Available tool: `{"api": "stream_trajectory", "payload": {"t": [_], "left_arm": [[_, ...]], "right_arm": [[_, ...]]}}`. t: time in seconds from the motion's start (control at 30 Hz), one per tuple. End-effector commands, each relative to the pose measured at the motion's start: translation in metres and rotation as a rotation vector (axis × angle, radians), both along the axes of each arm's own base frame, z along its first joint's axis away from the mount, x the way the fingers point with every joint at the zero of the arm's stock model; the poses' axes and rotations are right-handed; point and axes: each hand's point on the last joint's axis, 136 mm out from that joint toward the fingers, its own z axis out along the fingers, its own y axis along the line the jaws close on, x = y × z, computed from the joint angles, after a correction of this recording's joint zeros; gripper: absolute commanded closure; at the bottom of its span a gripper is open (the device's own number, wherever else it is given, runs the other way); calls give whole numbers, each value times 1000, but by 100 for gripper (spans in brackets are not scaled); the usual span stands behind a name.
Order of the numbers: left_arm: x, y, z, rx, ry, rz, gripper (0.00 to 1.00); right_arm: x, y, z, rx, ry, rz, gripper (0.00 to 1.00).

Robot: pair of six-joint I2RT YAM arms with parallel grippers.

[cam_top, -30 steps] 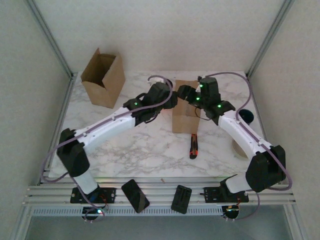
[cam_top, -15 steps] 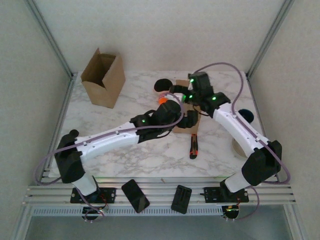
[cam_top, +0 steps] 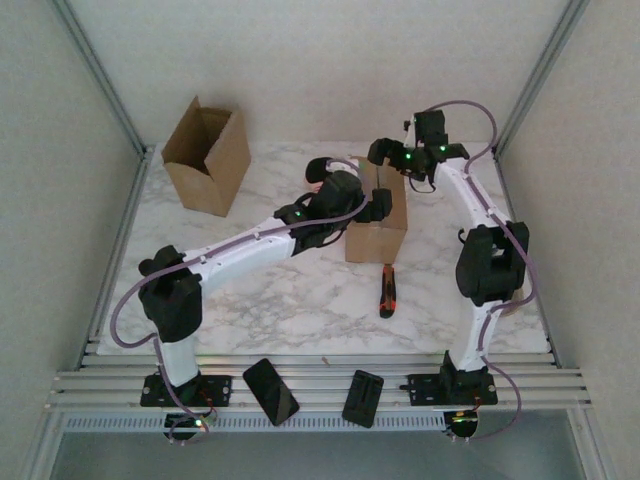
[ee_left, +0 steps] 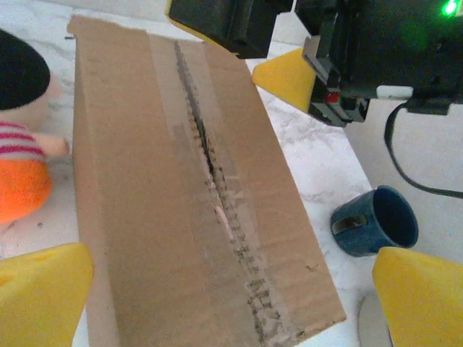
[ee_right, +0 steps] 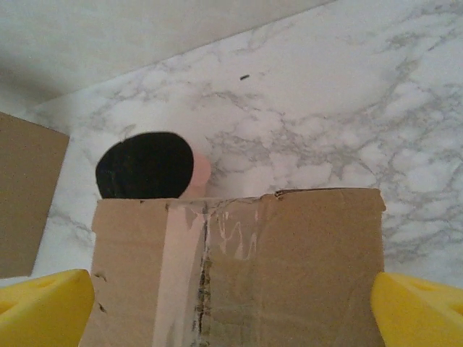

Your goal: Unpack the express box

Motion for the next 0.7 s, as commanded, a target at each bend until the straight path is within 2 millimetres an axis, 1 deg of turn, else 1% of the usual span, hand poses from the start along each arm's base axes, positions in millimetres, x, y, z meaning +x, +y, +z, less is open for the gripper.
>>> {"api": "stream_trajectory", "payload": {"t": [0.0, 0.17, 0.3, 0.53, 0.67], "left_arm": [[9, 4, -10, 15, 22, 2, 1], [21, -6, -35, 14, 53, -15, 0], [34, -8, -50, 20, 73, -3, 0], [61, -7, -60, -36, 77, 17, 0], [72, -15, -62, -86, 79, -8, 0]], "right_arm": [[-1, 2, -24, 14, 78, 15, 1], [-3, 0, -40, 14, 95, 6, 1], [-6, -6, -45, -8, 101, -15, 1], [-18, -21, -39, -61, 80, -62, 1], [-29, -26, -30, -80, 60, -64, 1]]}}
